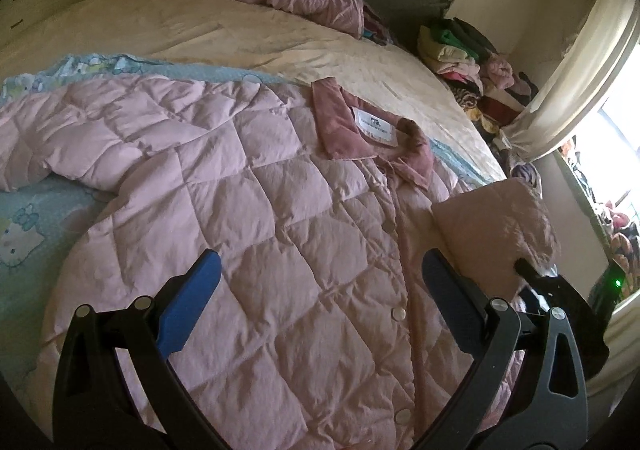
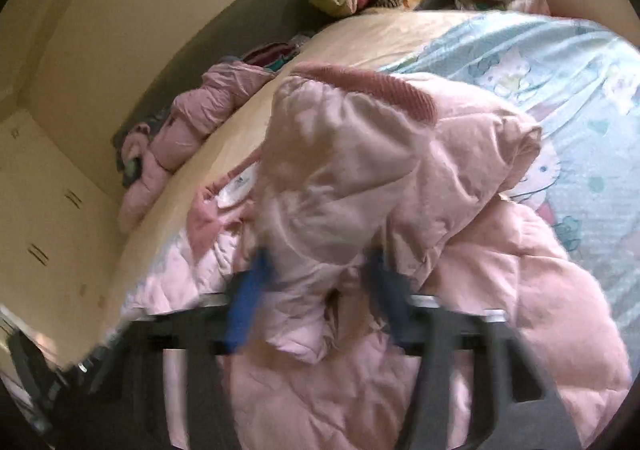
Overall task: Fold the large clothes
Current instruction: 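Lift the sleeve and fold it across the jacket body, then open the right gripper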
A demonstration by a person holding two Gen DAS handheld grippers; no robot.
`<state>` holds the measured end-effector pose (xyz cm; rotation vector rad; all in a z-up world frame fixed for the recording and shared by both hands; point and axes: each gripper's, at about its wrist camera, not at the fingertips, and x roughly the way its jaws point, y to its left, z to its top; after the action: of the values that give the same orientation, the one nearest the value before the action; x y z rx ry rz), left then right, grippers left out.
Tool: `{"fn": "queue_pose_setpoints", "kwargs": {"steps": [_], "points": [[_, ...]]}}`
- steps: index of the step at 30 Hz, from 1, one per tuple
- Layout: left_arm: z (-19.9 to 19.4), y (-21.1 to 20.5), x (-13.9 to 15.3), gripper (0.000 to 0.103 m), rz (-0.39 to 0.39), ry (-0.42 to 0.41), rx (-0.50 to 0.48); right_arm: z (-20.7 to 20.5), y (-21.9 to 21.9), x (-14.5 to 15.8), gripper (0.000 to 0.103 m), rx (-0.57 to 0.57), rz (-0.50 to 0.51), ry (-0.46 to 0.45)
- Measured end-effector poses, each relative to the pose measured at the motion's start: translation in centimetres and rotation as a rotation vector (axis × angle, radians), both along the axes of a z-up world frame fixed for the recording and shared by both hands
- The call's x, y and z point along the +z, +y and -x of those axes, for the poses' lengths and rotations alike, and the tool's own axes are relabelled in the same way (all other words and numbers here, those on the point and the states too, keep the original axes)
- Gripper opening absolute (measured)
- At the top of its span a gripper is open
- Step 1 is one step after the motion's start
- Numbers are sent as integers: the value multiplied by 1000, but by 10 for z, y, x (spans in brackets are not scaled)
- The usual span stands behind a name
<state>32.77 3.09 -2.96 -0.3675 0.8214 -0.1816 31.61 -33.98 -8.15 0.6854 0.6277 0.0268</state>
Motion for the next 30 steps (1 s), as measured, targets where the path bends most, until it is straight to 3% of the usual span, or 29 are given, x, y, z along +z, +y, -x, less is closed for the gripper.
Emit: {"fn": "queue_pose_setpoints", "kwargs": {"steps": [2,6,13,18,23,28,30], "points": [[-2,4,0,94,13,3,2,-3,11,13,25,20,22,-27],[-4,22,-2,94,91,15,31,-4,59,42,24,104,211,-118],[-6,63,-7,94,217,30,114,-10,141,52,24,241,476,-186],[-7,82,-9,94,303,25,142,-15,190,38,23,337,639,-204],[-7,86,-10,94,377,15,132,-15,218,16,24,449,734,-185],[-11,83,-13,94,421,27,113,-11,238,-1,30,543,802,-155],[-13,81,-16,94,437,36,106,-8,242,-6,39,568,807,-149]]}}
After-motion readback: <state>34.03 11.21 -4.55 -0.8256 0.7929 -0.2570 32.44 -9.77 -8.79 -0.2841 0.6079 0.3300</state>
